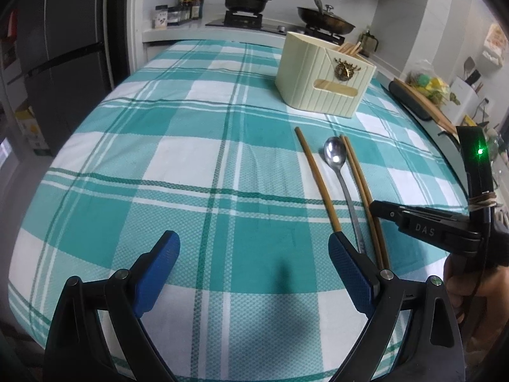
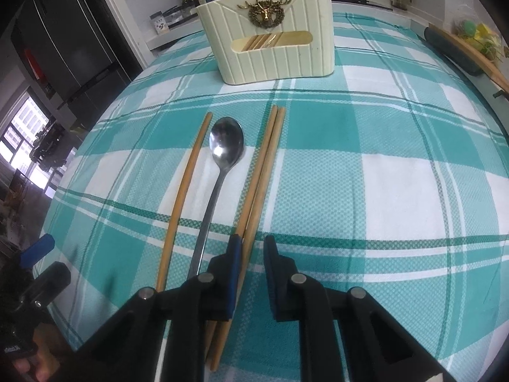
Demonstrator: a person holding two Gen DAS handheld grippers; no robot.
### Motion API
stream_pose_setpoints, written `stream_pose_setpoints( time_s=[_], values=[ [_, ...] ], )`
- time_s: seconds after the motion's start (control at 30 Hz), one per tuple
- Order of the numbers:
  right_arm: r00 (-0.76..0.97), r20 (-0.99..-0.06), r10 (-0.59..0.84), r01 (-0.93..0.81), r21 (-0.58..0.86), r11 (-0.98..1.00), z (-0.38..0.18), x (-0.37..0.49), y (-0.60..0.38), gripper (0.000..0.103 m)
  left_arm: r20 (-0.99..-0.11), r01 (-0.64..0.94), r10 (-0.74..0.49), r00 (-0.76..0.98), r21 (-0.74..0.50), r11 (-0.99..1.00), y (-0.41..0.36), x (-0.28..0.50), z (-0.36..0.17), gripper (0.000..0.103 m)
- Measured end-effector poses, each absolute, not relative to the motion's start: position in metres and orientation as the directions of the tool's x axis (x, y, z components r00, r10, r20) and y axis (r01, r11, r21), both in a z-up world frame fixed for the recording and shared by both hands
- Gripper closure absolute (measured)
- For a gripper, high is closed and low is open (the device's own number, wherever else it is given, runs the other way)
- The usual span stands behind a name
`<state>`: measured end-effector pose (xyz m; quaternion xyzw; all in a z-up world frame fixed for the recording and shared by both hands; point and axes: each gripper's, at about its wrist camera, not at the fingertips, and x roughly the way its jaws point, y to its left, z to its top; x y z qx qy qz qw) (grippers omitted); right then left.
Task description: Organize utensils
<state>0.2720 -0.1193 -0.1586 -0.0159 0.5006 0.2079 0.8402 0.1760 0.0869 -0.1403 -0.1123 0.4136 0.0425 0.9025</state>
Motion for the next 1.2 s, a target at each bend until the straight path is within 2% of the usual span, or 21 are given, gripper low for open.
stream_pose_setpoints(
  time_s=[0.23, 0.3, 0.5, 0.7, 0.8, 0.87, 0.9, 1.0, 1.2],
  values=[
    [0.438, -0.865, 0.243, -0.385, 0.064, 0.921, -0.159, 0.277, -0.105, 0.092, -0.766, -0.155, -0.028, 0.642, -0.165, 0.974, 0.081, 0.179, -0.145, 0.008],
    [0.457, -0.856, 0.242, -0.375, 0.061, 0.925, -0.159, 0.280, -0.106, 0.096, -0.768, -0.149, -0.024, 0.640, -0.154, 0.977, 0.079, 0.177, -0.145, 0.008],
    [0.528, -0.830, 0.180, -0.266, 0.040, 0.963, -0.159, 0.279, -0.145, 0.097, -0.777, -0.161, -0.009, 0.629, -0.141, 0.977, 0.082, 0.177, -0.148, 0.008],
    [0.579, -0.813, 0.068, -0.173, -0.041, 0.984, -0.159, 0.268, -0.199, 0.097, -0.778, -0.111, -0.061, 0.625, -0.166, 0.980, 0.069, 0.199, -0.146, 0.008],
    [0.604, -0.796, 0.033, -0.164, -0.085, 0.983, -0.160, 0.263, -0.216, 0.093, -0.769, -0.073, -0.071, 0.635, -0.152, 0.986, 0.057, 0.218, -0.143, 0.008],
    [0.625, -0.781, 0.009, -0.164, -0.120, 0.979, -0.161, 0.260, -0.220, 0.079, -0.771, -0.061, -0.061, 0.634, -0.129, 0.990, 0.050, 0.234, -0.145, 0.008],
    [0.635, -0.773, 0.000, -0.161, -0.133, 0.978, -0.161, 0.258, -0.221, 0.077, -0.777, -0.063, -0.055, 0.627, -0.121, 0.991, 0.048, 0.242, -0.148, 0.008],
    [0.648, -0.761, 0.002, -0.161, -0.135, 0.978, -0.162, 0.256, -0.222, 0.076, -0.797, -0.075, -0.047, 0.602, -0.115, 0.991, 0.045, 0.262, -0.159, 0.008],
    [0.663, -0.748, 0.023, -0.154, -0.106, 0.982, -0.164, 0.253, -0.227, 0.075, -0.831, -0.093, 0.066, 0.553, 0.017, 0.996, 0.035, 0.281, -0.181, 0.008]
  ],
)
